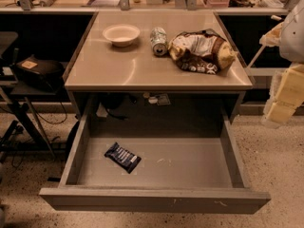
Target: Pick rxbar blueberry from top drawer and place on counter
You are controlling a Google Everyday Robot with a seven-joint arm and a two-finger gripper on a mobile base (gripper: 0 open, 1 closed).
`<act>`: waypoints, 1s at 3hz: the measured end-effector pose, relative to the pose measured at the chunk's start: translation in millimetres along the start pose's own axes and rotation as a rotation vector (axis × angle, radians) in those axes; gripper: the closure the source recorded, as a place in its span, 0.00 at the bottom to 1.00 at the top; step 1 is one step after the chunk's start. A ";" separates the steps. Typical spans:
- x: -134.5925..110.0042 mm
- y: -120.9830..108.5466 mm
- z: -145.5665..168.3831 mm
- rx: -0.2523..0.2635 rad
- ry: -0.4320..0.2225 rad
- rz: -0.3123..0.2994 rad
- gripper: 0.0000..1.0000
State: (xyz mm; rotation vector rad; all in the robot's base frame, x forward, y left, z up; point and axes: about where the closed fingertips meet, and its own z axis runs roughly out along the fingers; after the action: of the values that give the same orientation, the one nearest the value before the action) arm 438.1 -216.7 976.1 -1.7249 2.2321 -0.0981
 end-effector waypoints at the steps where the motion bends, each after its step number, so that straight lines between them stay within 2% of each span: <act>1: 0.0 0.0 0.0 0.000 0.000 0.000 0.00; 2: -4.2 11.1 9.3 -0.009 -0.036 -0.018 0.00; 3: -19.4 43.4 40.4 -0.049 -0.141 -0.067 0.00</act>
Offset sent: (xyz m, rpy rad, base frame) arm -0.0171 0.0190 -0.0319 0.0776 0.0129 0.0705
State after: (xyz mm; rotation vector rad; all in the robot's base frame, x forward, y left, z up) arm 413.7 -180.9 931.2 -1.7745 2.0928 0.0617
